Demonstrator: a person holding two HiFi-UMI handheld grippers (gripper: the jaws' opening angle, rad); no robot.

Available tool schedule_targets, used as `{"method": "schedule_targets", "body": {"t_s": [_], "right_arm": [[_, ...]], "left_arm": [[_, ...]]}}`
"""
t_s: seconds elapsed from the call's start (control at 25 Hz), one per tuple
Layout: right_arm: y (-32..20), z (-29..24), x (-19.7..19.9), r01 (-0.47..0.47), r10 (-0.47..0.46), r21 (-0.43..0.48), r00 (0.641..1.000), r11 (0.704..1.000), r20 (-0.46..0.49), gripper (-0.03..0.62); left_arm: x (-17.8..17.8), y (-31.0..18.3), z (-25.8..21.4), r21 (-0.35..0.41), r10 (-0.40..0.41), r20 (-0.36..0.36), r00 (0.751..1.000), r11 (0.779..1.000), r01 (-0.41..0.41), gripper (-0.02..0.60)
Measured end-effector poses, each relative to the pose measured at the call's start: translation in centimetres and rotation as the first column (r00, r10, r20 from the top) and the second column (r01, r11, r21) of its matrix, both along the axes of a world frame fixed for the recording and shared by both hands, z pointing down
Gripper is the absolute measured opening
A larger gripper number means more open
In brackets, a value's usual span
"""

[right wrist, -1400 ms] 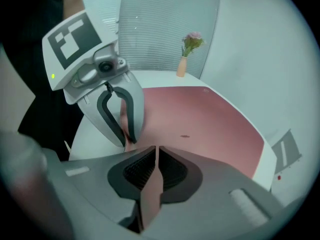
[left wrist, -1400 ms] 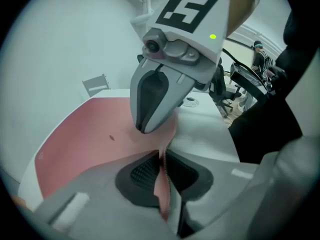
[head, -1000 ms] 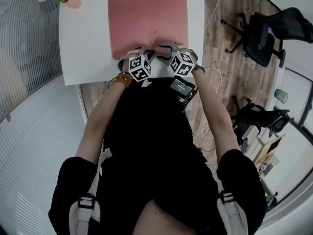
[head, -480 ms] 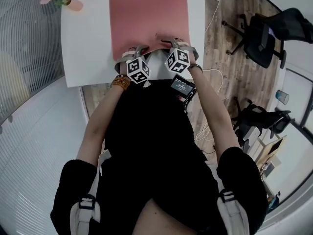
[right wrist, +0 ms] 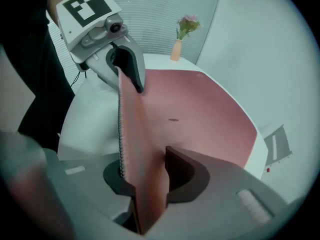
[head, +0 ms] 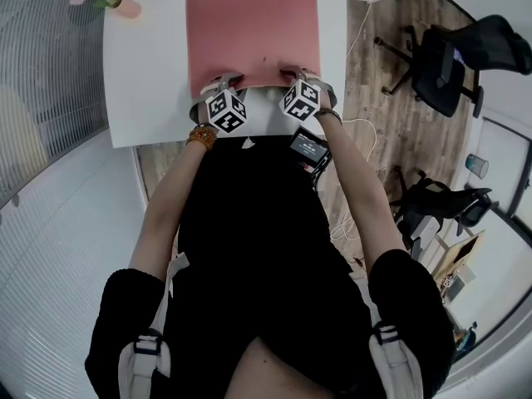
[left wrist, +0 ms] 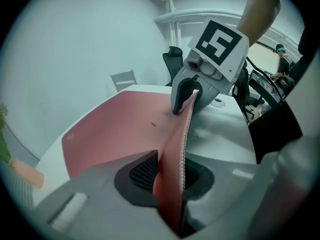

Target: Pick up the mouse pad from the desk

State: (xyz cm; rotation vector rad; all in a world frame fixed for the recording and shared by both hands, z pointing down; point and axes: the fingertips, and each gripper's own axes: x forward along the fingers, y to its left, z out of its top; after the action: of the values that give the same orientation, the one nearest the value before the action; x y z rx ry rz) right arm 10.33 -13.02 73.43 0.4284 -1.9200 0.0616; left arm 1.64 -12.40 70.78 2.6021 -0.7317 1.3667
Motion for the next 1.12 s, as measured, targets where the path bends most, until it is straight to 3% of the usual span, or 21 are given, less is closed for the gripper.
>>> {"method": "schedule_targets", "body": {"t_s": [0.2,0.56,1.12], "right_arm": [[-0.1,0.0,0.1,-0.140,0.144,-0.079,0.989,0.987,0.041,0.102],[0.2,0.2,-0.1,-0.148,0.150,-0.087,0.989,0.985,0.017,0.074],[3.1,0.1,-1.0,-0.129,0.135,-0.157,0.990,0.979,0.031,0.066]], "left_arm": [[0.0,0.6,1.0,-0.074,-0.024,-0.035,0.999,0.997,0.022,0.057],[-0.2,1.0,1.5,-0.114,-0.062,-0.074,0.995,0.992,0.053,0.054],[-1.2,3.4,1.8,-0.119,-0.124,-0.049,0.991,0.986,0.118,0.052]]}}
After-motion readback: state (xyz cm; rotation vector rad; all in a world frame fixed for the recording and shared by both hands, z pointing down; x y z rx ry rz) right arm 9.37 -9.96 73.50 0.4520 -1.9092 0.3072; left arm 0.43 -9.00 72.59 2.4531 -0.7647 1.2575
